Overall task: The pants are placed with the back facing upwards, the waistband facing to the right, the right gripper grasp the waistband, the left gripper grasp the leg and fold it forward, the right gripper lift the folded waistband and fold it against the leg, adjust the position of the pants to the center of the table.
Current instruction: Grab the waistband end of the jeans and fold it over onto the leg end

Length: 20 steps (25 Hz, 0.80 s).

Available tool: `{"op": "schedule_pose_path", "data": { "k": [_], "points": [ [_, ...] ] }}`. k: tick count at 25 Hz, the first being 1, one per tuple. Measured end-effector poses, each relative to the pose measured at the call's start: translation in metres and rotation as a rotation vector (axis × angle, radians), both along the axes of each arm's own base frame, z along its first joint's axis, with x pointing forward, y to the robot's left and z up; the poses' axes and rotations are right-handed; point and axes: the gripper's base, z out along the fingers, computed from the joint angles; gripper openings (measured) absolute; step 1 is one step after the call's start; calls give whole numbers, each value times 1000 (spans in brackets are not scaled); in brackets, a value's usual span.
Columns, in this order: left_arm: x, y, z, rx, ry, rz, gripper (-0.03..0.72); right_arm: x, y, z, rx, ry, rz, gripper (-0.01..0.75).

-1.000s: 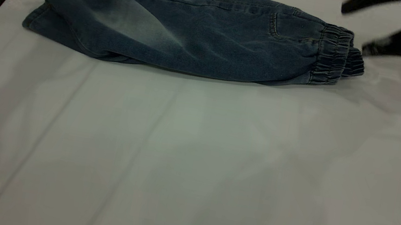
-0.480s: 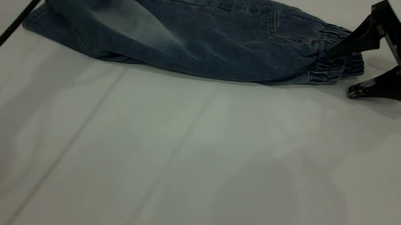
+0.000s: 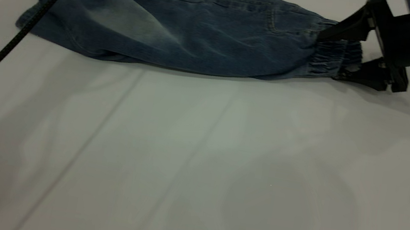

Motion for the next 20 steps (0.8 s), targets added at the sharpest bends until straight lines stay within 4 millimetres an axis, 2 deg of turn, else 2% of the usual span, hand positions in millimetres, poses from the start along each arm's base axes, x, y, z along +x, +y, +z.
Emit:
{"op": "schedule_pose_path", "data": {
  "k": [3, 7, 9, 16, 20],
  "points": [
    [-1, -6, -1, -10, 1, -8, 569, 1, 6, -1, -28, -14, -5, 423],
    [-2, -13, -8, -21, 18, -18, 569, 3, 4, -3, -64, -15, -22, 145],
    [-3, -18, -15, -23, 33, -23, 569, 5, 4, -2, -69, -29, -20, 67],
    [-5, -36, -41, -56, 79, -38, 569, 16, -1, 10, -81, -69, 35, 55],
    [-6, -50, -52, -87, 69, -58, 569, 19, -16, 27, -85, -90, 46, 55]
  ]
}}
